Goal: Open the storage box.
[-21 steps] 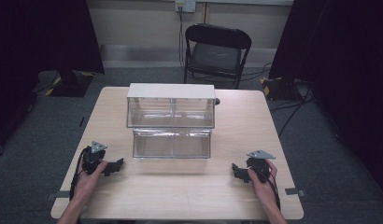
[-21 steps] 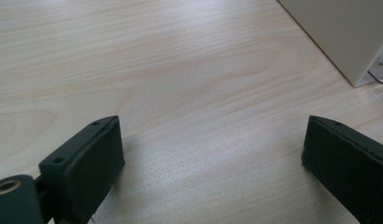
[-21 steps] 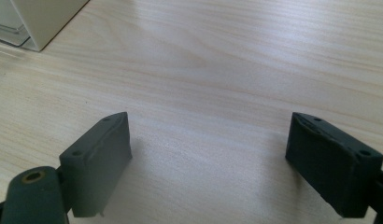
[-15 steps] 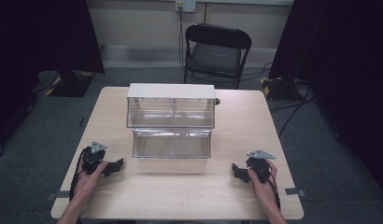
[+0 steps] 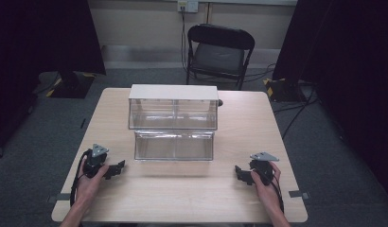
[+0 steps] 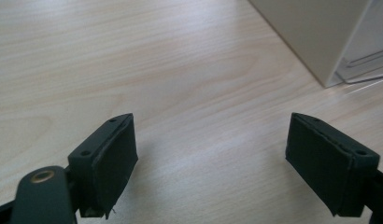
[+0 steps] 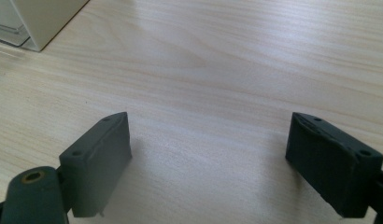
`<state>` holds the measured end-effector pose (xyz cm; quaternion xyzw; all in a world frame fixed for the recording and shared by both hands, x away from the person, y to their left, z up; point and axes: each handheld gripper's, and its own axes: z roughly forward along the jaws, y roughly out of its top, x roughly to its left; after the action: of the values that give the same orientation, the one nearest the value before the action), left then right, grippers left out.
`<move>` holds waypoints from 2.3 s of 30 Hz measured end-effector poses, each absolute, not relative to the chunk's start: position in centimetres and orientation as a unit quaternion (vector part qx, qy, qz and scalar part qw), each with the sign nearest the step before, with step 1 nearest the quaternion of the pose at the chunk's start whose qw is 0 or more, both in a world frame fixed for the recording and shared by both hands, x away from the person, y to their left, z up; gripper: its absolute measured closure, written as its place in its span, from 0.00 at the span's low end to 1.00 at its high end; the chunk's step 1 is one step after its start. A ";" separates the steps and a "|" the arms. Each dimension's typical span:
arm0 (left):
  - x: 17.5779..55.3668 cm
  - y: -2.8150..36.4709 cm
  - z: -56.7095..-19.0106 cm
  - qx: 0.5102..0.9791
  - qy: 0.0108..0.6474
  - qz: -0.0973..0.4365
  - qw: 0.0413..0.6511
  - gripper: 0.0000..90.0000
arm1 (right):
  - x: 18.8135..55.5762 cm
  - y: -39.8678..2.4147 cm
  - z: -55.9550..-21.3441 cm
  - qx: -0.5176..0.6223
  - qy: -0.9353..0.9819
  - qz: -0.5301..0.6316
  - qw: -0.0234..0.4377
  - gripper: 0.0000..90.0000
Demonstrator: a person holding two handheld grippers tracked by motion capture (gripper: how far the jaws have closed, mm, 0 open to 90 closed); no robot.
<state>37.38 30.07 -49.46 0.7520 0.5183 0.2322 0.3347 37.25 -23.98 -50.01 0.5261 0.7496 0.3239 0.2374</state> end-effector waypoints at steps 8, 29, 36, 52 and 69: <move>37.0 29.4 -48.8 0.758 0.492 0.221 0.366 0.18 | 37.3 -24.0 -50.0 0.526 0.750 0.324 0.237 0.15; 36.1 26.5 -47.2 0.767 0.452 0.200 0.408 0.19 | 37.3 -24.0 -50.0 0.526 0.750 0.323 0.238 0.14; 36.1 25.9 -46.8 0.773 0.440 0.199 0.411 0.19 | 37.3 -24.0 -50.0 0.527 0.749 0.323 0.238 0.14; 36.5 25.0 -46.5 0.776 0.424 0.186 0.428 0.18 | 37.3 -24.0 -50.0 0.527 0.749 0.323 0.238 0.14; 36.6 24.4 -46.4 0.778 0.414 0.174 0.439 0.18 | 37.3 -24.0 -50.0 0.527 0.749 0.323 0.238 0.14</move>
<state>36.60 24.42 -46.39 0.7778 0.4145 0.1737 0.4394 37.27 -23.98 -50.02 0.5273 0.7492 0.3228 0.2376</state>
